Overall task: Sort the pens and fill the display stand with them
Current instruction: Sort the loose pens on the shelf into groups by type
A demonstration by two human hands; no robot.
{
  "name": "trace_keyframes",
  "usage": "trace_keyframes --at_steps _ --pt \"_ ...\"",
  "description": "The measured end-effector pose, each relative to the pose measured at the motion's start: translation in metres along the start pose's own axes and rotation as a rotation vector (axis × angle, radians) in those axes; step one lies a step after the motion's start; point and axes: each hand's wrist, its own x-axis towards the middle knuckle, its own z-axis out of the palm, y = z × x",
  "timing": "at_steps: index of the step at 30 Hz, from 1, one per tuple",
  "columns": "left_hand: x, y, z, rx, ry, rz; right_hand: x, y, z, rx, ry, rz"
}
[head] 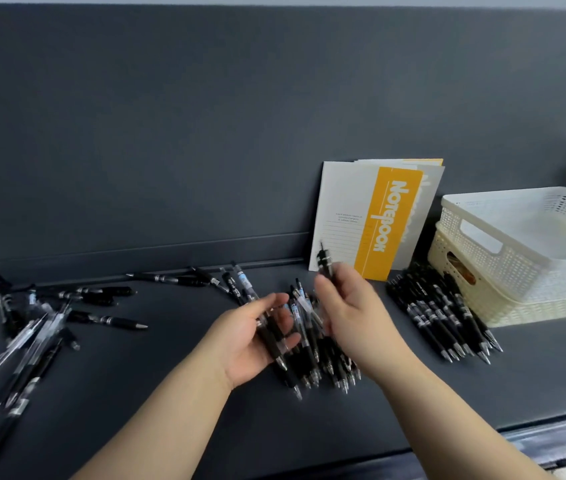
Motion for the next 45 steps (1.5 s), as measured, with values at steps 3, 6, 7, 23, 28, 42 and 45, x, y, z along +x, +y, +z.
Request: trace_keyframes --at_steps 3,6,7,23,28,42,45 --pt "0.000 -0.002 0.012 -0.088 0.032 0.004 -0.010 -0.005 0.009 -0.251 -0.260 -0.061" --pt "-0.007 -0.004 0.028 -0.079 0.029 0.040 -0.012 -0.001 0.014 -0.341 -0.307 -0.096" --pt "-0.009 -0.005 0.030 -0.068 -0.013 0.055 -0.011 0.000 0.012 -0.356 -0.301 -0.081" --pt "-0.001 -0.020 0.023 0.407 0.133 0.204 -0.001 0.023 -0.043 -0.274 -0.269 0.157" --pt "0.009 -0.034 0.016 0.841 0.213 0.187 -0.006 0.029 -0.052 -0.362 -0.303 0.202" --pt "0.028 -0.012 0.041 0.985 0.380 0.273 0.001 0.037 -0.047 -0.482 -0.336 0.181" --pt "0.024 -0.020 0.036 1.232 0.390 0.312 0.008 0.034 -0.039 -0.509 -0.361 0.107"
